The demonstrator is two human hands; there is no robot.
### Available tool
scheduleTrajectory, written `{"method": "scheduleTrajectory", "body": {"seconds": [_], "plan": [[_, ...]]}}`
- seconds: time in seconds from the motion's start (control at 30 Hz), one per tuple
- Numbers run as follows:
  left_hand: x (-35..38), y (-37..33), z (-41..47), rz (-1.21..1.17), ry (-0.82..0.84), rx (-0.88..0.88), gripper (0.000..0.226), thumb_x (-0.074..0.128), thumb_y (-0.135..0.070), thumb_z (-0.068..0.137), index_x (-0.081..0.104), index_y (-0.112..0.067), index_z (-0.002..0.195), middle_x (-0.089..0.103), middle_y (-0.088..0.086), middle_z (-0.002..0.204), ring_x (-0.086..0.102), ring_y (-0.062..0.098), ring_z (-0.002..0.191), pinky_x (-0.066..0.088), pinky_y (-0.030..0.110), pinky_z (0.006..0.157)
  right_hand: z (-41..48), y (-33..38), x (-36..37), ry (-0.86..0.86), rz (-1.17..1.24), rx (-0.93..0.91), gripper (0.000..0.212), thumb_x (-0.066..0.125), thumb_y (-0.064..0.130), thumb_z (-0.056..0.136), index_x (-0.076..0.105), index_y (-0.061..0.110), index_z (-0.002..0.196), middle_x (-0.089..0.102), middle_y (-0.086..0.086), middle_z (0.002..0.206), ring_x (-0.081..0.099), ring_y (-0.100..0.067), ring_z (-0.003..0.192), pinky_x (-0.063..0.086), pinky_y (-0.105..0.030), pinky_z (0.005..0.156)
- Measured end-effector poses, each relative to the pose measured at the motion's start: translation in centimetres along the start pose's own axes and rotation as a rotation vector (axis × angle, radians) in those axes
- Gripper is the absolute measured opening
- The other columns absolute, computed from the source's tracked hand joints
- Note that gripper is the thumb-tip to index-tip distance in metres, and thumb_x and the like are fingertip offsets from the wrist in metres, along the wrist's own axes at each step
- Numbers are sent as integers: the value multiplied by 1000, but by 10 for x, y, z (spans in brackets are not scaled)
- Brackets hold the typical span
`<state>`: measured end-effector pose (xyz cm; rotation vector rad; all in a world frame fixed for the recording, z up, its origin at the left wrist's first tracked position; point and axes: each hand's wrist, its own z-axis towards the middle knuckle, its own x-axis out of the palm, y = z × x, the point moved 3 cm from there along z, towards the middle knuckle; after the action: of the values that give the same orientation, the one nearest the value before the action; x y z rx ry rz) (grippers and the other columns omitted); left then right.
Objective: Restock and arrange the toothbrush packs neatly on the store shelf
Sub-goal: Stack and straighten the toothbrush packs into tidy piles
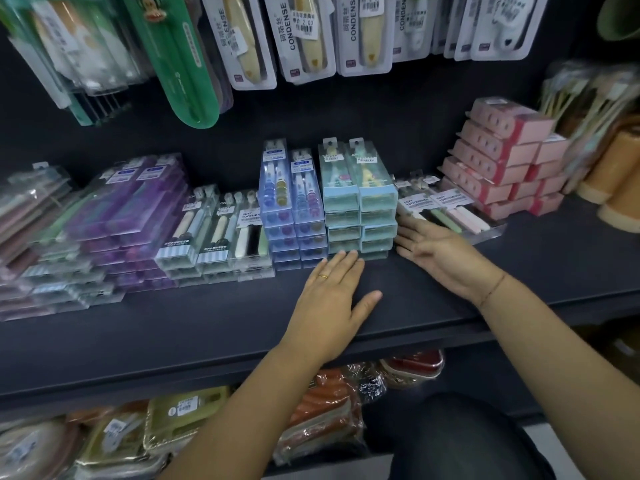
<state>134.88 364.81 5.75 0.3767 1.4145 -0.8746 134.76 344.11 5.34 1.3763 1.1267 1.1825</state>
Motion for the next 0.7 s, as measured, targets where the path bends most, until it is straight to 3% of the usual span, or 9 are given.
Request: {"method": "scheduleTrajectory", "body": {"seconds": [0.13,0.2,0.4,0.6,0.7], "plan": [[0,1,-1,33,-4,-34,90,-4,-68,83,20,-20,155,14,-5,163,5,8,150,-7,23,119,-7,4,15,83,-506,-113,72,68,5,88,33,18,150,49,8,143,49,-5,129,41,-19,106],[0,1,-1,35,-8,-42,87,-2,-68,85,20,-20,155,14,-5,163,6,7,150,-8,21,118,0,7,19,-16,-621,-159,72,75,17,84,41,20,146,57,9,136,54,-6,122,46,-25,102],[-1,0,0,30,-10,-44,93,-4,-69,81,22,-19,155,16,-4,163,7,8,150,-8,22,117,7,11,19,-190,-739,-235,52,78,25,81,60,23,130,68,10,115,62,-5,105,49,-31,98],[-1,0,0,25,-7,-37,92,-3,-69,82,24,-19,155,17,-3,163,8,9,150,-7,23,118,6,14,22,-205,-791,-245,51,78,27,81,61,23,129,70,6,112,64,-8,101,50,-32,96],[-2,-1,0,16,-14,-30,91,-2,-69,83,24,-19,155,18,-3,163,9,9,150,-7,22,118,4,17,22,-195,-776,-242,63,78,28,81,51,24,138,63,11,120,59,-6,111,47,-25,98]]}}
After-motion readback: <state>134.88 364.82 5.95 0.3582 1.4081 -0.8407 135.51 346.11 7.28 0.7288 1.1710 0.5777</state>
